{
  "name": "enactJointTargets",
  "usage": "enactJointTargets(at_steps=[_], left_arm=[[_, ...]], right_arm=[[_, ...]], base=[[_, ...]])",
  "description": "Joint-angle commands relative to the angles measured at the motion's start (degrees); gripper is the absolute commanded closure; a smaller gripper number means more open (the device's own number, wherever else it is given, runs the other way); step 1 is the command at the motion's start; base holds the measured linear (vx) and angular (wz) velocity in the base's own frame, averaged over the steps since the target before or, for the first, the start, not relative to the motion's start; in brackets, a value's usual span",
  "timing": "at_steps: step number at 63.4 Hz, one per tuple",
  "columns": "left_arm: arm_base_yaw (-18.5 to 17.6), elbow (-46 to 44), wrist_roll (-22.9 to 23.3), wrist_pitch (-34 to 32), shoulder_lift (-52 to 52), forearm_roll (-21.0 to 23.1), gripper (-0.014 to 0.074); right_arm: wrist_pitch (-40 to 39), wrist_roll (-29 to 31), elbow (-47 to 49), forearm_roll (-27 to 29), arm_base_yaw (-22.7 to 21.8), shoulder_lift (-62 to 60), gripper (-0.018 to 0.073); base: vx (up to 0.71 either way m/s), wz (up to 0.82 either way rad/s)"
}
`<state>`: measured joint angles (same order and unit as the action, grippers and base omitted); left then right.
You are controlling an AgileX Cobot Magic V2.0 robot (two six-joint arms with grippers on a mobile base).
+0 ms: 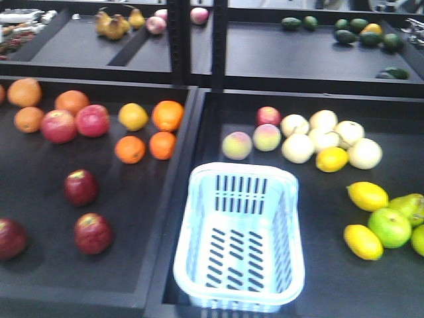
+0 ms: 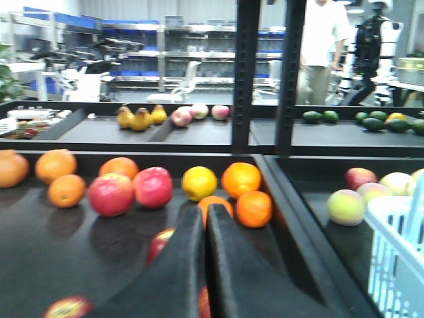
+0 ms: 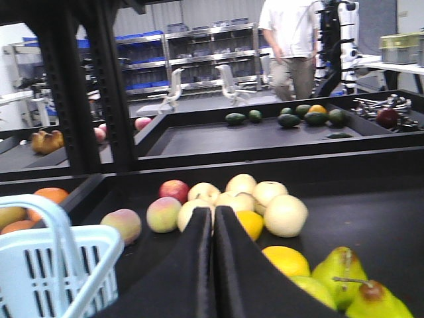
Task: Pick three apples into basket with both arms
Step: 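Drive the base up to the table holding the light-blue basket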
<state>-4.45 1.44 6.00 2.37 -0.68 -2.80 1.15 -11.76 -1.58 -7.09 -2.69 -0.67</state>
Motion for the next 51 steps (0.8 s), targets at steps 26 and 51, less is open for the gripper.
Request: enactJointTargets(at_steps=[26,51], left_arm=[[0.1,0.0,0.4,-4.3,-0.9,0.5,0.0603],[0.1,0.0,0.4,-4.3,-0.9,0.5,0.0603]], right_arm=[[-4.2,0.0,-0.8,-0.6,0.0,-0.8,0.0568],[-4.2,0.0,-0.8,-0.6,0.0,-0.8,0.0568]], base=[[0.06,-0.24],[0.03,-0.12]])
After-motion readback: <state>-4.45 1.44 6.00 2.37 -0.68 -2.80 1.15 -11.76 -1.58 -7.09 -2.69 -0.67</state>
